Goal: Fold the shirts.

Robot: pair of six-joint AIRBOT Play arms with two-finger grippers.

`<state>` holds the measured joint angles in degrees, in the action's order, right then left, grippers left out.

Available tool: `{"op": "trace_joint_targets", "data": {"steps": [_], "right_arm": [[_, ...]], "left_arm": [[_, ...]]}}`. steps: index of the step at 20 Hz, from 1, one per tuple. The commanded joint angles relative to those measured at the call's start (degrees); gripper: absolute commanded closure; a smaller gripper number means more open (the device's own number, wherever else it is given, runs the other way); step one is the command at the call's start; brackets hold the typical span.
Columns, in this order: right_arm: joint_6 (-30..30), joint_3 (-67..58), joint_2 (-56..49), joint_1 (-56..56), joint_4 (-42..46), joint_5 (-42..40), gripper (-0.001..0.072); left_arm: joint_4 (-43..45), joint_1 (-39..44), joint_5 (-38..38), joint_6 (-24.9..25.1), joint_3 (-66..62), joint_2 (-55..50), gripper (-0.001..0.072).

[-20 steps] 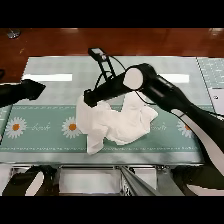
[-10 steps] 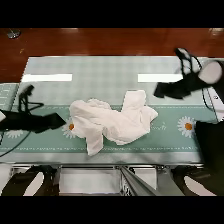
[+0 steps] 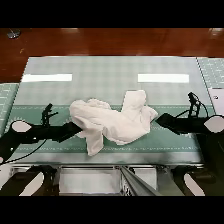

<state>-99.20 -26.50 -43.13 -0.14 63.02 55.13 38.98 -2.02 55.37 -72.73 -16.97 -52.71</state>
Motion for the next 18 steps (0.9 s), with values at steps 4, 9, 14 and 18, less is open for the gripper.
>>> {"op": "trace_joint_targets", "data": {"steps": [4,9,14,18], "right_arm": [[0.35,1.75,-2.43,-0.26,-1.09,1.38,0.0099],[5.22,1.29,-14.60,5.14,-10.78,-5.70,0.0099],[9.53,-7.39,-27.58,10.56,-17.64,-9.31,0.0178],[15.65,-19.96,-31.41,10.45,-16.63,-4.13,0.0692]], "left_arm": [[-8.55,7.34,-5.86,7.61,-2.58,-8.39,0.0663],[-8.57,7.28,-0.76,9.27,-8.55,-8.31,0.0690],[-8.52,7.26,0.81,9.33,-13.05,-8.20,0.0690],[-8.61,2.60,6.34,10.51,-22.14,-7.80,0.0691]]}}
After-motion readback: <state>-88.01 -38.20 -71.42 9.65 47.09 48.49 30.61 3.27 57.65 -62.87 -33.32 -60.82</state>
